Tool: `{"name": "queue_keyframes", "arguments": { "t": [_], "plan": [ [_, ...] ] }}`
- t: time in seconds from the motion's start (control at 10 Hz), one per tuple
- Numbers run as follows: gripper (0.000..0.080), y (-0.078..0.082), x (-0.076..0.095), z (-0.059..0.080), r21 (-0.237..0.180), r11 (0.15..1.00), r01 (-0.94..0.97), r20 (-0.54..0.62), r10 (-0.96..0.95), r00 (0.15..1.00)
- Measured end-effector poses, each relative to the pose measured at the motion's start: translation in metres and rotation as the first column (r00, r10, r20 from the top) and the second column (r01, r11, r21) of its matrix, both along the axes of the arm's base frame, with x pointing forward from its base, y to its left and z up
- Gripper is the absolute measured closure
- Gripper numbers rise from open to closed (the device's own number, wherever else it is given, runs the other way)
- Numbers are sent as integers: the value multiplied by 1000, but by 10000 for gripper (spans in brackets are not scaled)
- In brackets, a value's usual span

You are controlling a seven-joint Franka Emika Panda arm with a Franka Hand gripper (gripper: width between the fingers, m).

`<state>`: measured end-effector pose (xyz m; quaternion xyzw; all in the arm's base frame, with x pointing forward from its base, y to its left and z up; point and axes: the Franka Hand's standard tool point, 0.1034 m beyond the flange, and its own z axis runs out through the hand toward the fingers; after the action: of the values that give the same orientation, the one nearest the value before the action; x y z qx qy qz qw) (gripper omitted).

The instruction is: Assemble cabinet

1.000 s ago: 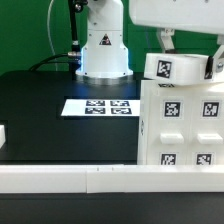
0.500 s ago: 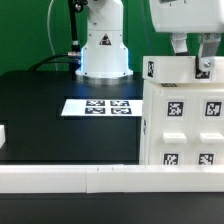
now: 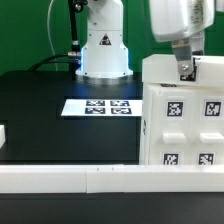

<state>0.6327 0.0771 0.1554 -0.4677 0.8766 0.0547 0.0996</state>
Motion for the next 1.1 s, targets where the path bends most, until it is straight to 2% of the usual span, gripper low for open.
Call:
{"name": "queue_keyframes", "arguments": {
  "t": [0.2, 0.3, 0.4, 0.5, 0.6, 0.7, 0.8, 0.9, 1.1],
  "plan": [
    [243, 0, 4, 1, 25, 999, 27, 8, -28, 1000],
    [243, 1, 4, 1, 19, 1000, -9, 18, 9, 1000],
    [167, 1, 4, 0, 18, 1000, -18, 19, 17, 1000],
    [167, 1, 4, 0, 14, 999, -38, 22, 37, 999],
    [56, 1, 4, 3, 8, 995, -98, 37, 97, 995],
    [10, 1, 6, 19, 8, 985, -175, 66, 174, 983],
    [10, 3, 7, 32, -12, 943, -331, 100, 331, 938],
    [3, 7, 10, 36, -38, 891, -453, 124, 454, 882],
    [3, 8, 10, 34, -73, 822, -565, 140, 569, 810]
  ]
}}
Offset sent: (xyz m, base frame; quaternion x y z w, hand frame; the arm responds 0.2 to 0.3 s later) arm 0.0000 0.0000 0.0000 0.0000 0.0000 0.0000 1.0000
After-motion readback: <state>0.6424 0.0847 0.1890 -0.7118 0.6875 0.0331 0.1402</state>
